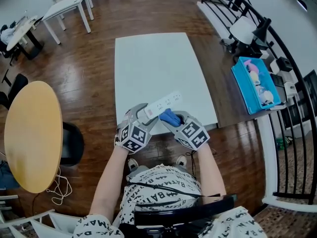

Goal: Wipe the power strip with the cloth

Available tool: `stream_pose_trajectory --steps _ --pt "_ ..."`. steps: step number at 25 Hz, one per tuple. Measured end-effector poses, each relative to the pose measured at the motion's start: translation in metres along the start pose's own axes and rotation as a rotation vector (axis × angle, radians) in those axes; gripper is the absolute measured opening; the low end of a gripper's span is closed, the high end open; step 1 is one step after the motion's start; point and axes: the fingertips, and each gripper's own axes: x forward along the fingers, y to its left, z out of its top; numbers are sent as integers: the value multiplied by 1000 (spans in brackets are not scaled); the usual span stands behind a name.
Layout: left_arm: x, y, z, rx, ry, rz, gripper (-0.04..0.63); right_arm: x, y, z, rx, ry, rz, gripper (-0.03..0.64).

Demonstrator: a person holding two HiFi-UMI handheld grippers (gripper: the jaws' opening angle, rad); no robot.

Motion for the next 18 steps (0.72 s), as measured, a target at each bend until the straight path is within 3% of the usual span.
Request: stream_pose_trajectory --steps 7,12,18 --pt "27 -39 -99 -89 133 -172 284 -11 -19 -38 91 38 -75 132" --pt "34 -49 -122 -125 165 -227 284 -23 -34 -45 144 31 -129 132" --pt "45 -53 -147 -110 241 -268 285 -28 -48 -51 197 24 -183 132"
